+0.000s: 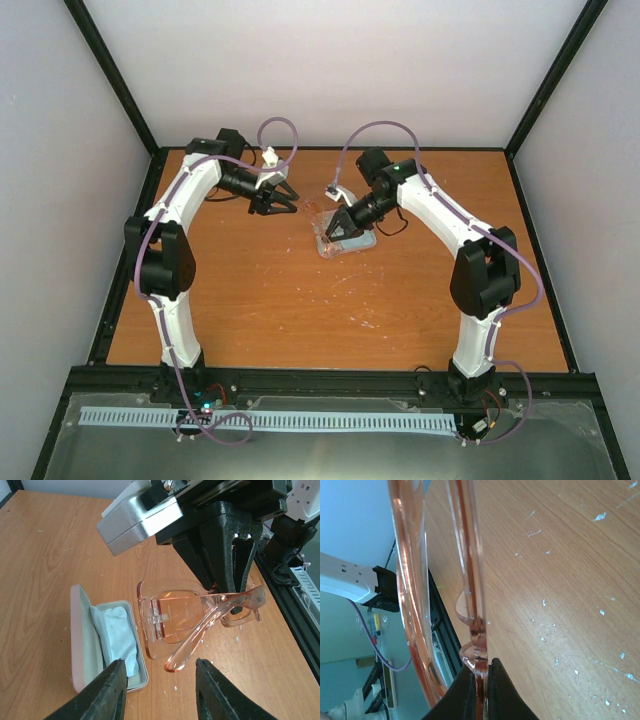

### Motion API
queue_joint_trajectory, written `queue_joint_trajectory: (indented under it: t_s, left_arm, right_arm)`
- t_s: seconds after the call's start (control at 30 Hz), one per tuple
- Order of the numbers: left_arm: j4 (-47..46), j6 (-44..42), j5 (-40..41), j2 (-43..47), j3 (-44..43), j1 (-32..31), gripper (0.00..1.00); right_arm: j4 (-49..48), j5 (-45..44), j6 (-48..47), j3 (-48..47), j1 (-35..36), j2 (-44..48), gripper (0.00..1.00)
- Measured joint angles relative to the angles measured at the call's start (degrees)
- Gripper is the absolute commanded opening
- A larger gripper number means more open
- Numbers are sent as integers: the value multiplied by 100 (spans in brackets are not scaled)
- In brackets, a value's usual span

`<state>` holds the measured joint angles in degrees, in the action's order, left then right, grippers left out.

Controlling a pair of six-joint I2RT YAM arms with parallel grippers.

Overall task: Organize the sunglasses
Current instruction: Fold the sunglasses.

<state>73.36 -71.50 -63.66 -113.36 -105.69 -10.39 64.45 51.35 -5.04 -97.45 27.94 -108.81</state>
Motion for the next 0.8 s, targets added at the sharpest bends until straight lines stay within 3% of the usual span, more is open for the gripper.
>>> queue_joint_trajectory:
  t_s: [0.43,0.8]
  left_arm:
    - [59,173,-273,-7,9,0,35]
    - [131,363,-435,-229,-173,11,25]
  right_arm:
    - [-389,59,61,-35,50,0,3]
    - [-350,-59,50,-44,90,0,3]
